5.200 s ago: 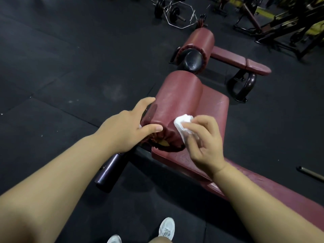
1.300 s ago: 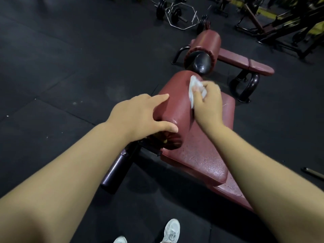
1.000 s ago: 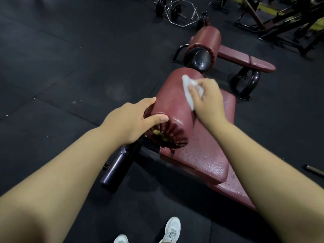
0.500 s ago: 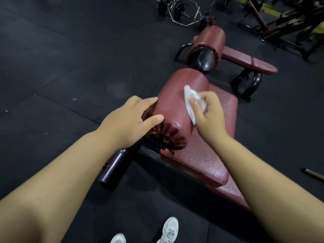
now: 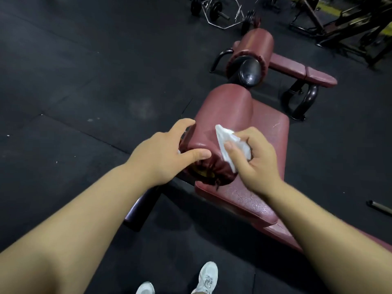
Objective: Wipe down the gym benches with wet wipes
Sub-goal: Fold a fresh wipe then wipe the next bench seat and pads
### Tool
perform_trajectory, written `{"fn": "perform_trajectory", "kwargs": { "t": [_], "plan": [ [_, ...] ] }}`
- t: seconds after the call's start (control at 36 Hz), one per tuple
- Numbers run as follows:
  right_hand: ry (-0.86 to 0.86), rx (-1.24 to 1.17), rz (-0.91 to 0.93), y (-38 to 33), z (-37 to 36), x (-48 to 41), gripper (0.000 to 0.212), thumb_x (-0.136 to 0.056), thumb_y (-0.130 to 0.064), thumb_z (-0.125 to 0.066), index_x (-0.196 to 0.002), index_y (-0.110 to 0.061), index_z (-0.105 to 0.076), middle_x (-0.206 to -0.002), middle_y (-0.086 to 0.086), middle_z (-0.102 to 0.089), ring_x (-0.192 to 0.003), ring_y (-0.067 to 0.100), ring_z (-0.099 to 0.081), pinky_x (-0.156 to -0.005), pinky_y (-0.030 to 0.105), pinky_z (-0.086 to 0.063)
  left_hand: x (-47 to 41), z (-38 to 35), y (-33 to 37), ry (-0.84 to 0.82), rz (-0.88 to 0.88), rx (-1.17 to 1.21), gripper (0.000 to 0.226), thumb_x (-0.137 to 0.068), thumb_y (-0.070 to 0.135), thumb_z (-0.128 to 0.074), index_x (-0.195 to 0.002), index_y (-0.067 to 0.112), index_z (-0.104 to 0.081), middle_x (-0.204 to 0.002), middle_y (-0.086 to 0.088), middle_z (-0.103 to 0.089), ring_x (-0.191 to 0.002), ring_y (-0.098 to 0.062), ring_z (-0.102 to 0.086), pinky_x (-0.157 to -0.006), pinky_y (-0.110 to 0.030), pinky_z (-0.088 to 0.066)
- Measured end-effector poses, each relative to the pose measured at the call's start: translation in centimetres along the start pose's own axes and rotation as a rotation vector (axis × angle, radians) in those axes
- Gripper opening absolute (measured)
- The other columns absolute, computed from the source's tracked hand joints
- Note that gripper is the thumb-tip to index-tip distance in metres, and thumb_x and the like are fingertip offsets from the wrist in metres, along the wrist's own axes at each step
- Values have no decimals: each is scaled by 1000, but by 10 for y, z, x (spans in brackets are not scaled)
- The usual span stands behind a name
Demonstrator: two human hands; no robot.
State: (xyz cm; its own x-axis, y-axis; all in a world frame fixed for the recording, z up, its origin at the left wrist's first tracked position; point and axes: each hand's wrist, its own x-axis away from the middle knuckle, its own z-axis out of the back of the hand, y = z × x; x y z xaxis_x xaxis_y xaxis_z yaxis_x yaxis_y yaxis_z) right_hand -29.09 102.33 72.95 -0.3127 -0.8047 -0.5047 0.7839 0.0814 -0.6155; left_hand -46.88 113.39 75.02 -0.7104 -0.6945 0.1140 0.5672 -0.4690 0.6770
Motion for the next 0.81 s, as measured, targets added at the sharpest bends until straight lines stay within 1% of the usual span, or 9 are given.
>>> {"fn": "perform_trajectory", "kwargs": {
  "t": [0.08,0.14,0.25,0.39,0.5,0.58,0.69,0.75,0.81],
  "plan": [
    [31,67,-91,23,2,-42,10,-89,-29,-59,-92,-19,-60,-88,2,-58,-78,6,-49,-70,10,-36,-3,-2,-2,-1,5,20,70,-74,73,-44,-136,49,-23,-98,8,-52,-101,-18,-58,-85,-36,-46],
    [85,115,-210,45,2,-74,14,-90,-32,-56,-97,-20,-60,-97,4,-60,-85,10,-52,-77,20,-41,-4,-1,-1,-8,13,16,68,-75,73,-43,-136,49,-23,-99,8,-50,-100,-19,-59,-85,-36,-46],
    [193,41,-443,54,1,-98,24,-90,-52,-50,-79,-31,-49,-82,-10,-58,-72,3,-53,-71,27,-44,-3,-1,-3,-12,6,20,66,-77,72,-40,-136,47,-23,-97,6,-51,-98,-20,-60,-89,-41,-47],
    [166,-59,-295,7,-10,-36,18,-92,-40,-57,-76,-34,-50,-73,-16,-53,-68,-3,-48,-66,19,-41,-4,-6,-22,-60,-12,194,65,-76,77,-32,-132,45,-30,-85,9,-61,-77,-11,-59,-85,-43,-49],
    [38,-130,-128,-2,-7,15,8,-88,-35,-57,-85,-42,-56,-82,-10,-52,-74,3,-49,-68,15,-38,-6,-7,-32,-104,11,265,67,-71,81,-35,-132,52,-31,-111,9,-63,-104,-11,-60,-96,-44,-46],
    [79,-156,-216,11,-9,7,11,-85,-39,-60,-89,-49,-57,-91,-5,-56,-82,14,-57,-70,27,-47,-6,-1,-27,-103,-1,194,72,-75,81,-34,-137,47,-31,-126,13,-52,-113,-11,-53,-100,-40,-42],
    [207,-131,-346,36,-9,-42,13,-89,-32,-60,-87,-42,-53,-93,-13,-57,-80,-8,-51,-70,8,-40,-3,9,-14,-70,-45,23,65,-85,63,-34,-145,39,-25,-131,14,-40,-104,-12,-53,-93,-36,-45],
    [253,-122,-428,50,-5,-66,4,-90,-37,-58,-90,-36,-54,-88,-11,-58,-76,-6,-52,-69,12,-41,-2,13,-8,-64,-83,-16,61,-90,56,-37,-146,44,-17,-136,10,-42,-117,-12,-47,-99,-32,-39],
    [269,-82,-496,62,-3,-81,16,-90,-42,-54,-96,-27,-54,-91,-6,-60,-80,5,-55,-69,20,-43,-2,16,-2,-84,-94,-36,65,-86,61,-39,-145,47,-15,-137,6,-44,-119,-14,-47,-101,-32,-37]
  ]
}}
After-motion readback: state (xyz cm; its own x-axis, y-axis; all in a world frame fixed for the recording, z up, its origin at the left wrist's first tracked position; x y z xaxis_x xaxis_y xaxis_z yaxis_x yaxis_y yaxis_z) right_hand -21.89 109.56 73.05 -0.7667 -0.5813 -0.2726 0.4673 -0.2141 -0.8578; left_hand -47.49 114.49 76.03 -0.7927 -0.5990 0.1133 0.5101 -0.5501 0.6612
